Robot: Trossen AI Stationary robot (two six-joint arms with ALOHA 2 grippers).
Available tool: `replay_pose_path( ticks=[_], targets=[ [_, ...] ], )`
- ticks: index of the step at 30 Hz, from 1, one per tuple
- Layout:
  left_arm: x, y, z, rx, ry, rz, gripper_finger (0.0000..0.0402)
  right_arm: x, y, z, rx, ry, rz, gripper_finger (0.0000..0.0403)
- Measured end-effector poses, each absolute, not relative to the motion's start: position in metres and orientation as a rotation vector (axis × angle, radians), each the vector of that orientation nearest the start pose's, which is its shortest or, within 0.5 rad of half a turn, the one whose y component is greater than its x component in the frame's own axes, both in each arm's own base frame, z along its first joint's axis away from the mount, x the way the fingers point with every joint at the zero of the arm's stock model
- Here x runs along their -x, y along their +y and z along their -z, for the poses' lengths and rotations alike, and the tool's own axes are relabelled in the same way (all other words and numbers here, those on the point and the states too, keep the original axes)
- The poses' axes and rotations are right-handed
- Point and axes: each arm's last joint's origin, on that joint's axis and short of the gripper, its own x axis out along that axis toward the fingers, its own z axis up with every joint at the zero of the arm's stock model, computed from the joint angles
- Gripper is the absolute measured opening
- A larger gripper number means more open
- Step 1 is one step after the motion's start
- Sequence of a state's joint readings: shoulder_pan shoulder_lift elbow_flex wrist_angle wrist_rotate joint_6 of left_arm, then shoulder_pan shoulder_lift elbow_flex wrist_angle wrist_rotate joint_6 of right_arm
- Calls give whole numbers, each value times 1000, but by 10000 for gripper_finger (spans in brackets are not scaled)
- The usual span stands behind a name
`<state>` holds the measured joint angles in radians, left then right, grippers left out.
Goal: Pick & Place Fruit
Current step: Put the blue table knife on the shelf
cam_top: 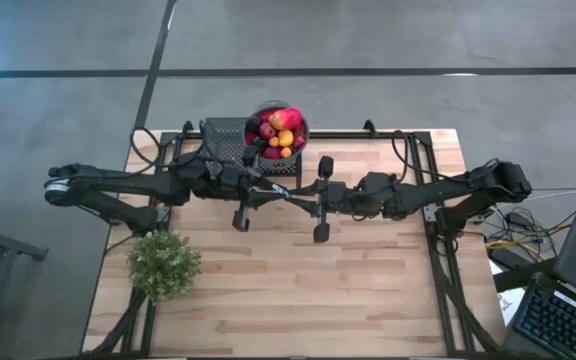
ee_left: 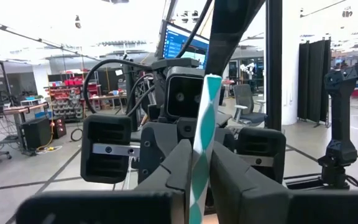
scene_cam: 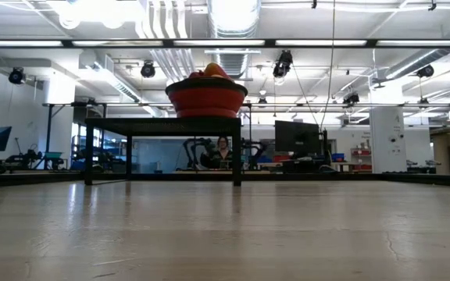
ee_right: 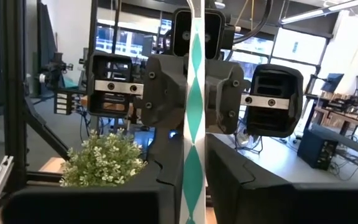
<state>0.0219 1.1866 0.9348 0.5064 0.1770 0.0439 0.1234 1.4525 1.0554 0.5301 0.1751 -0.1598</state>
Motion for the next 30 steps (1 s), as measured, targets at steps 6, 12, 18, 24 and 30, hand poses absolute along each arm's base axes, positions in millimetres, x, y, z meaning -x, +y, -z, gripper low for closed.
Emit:
replay_pose_path(
  ticks=[6,12,18,24,30],
  targets=[
    [-266,1,-369,-46,-254,157,41,-331,36,-338,116,-116,58,112],
    [-256,1,-375,-22,-246,139,41,-318,34,-343,134,6,83,182],
    [-231,8,-385,8,-205,-107,41,-294,27,-348,117,172,216,234],
    [-206,18,-387,74,-121,-435,41,-263,11,-348,76,337,445,269],
    [-190,27,-409,120,33,-687,40,-237,-8,-354,15,378,559,292]
  ],
)
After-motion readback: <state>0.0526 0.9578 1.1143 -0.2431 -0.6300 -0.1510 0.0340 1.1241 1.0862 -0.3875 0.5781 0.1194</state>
